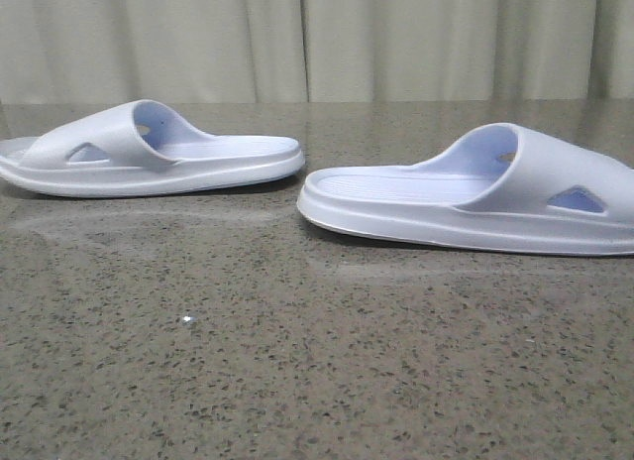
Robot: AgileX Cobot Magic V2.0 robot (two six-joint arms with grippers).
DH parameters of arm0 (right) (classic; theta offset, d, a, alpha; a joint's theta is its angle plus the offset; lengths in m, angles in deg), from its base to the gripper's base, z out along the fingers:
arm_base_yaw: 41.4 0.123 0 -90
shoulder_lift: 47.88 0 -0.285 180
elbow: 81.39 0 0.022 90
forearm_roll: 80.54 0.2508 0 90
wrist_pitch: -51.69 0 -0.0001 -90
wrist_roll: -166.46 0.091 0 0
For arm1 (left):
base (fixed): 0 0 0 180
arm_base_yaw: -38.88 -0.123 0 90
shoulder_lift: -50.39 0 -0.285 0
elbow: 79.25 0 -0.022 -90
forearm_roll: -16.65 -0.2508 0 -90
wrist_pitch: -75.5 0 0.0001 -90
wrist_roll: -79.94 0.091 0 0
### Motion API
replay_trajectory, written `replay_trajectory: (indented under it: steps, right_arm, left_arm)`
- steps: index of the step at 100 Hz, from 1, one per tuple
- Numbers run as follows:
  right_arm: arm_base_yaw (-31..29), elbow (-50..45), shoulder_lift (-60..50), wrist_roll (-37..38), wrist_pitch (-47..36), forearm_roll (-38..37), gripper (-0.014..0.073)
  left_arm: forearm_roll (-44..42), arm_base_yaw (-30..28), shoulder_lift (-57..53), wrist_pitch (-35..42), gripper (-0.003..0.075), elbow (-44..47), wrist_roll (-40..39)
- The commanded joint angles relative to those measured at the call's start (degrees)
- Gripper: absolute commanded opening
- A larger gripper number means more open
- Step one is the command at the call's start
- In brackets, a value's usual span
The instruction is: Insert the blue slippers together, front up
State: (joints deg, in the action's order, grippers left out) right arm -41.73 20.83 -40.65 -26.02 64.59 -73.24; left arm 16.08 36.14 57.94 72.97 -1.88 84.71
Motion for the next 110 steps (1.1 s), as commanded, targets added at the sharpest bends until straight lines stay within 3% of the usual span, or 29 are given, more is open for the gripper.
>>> replay_trajectory:
  steps: [1, 60, 110]
  right_arm:
    - [-0.45, -1.28, -1.15, 0.12, -4.32, -0.31, -0.0078]
    - [-0.45, -1.28, -1.15, 0.12, -4.32, -0.31, -0.0078]
    - [-0.45, -1.28, -1.15, 0.12, -9.51, 0.14, -0.0078]
  left_arm:
    - [0.57, -0.09, -1.7, 4.49, 0.0015, 0.49, -0.05]
    - [0.57, -0.09, -1.7, 4.49, 0.0015, 0.49, -0.05]
    - [0.57, -0.09, -1.7, 4.49, 0.0015, 0.49, -0.05]
